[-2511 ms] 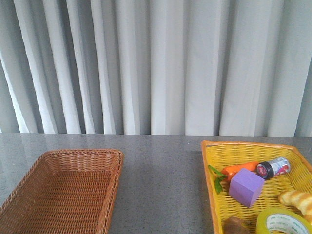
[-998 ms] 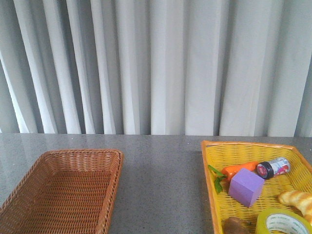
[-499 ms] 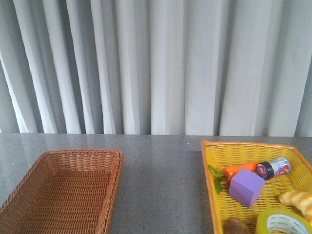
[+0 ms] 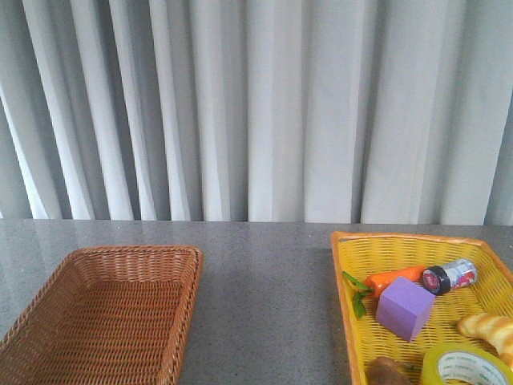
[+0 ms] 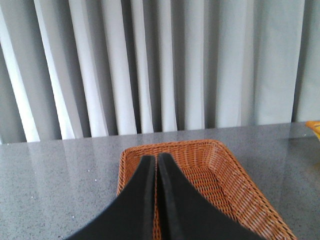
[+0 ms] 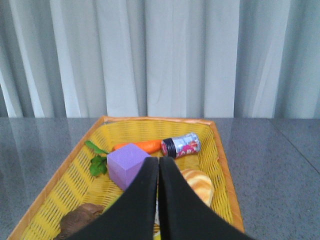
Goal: Transfer tape with both arms
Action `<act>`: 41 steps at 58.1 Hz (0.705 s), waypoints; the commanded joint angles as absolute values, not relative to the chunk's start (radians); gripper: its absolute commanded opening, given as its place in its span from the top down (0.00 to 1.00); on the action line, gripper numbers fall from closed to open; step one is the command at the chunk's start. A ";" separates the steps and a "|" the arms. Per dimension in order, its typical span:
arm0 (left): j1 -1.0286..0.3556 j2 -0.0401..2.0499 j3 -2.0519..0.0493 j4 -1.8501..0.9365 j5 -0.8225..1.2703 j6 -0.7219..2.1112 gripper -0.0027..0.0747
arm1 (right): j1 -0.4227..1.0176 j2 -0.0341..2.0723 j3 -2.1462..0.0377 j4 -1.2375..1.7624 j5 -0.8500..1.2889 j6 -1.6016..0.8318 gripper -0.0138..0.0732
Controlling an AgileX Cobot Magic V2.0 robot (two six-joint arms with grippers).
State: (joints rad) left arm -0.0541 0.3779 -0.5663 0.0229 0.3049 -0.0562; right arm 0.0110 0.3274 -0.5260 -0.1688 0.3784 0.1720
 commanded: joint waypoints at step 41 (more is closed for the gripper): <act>-0.058 0.563 -0.630 0.022 0.456 -0.066 0.50 | 0.005 0.636 -0.632 -0.184 0.517 0.116 0.53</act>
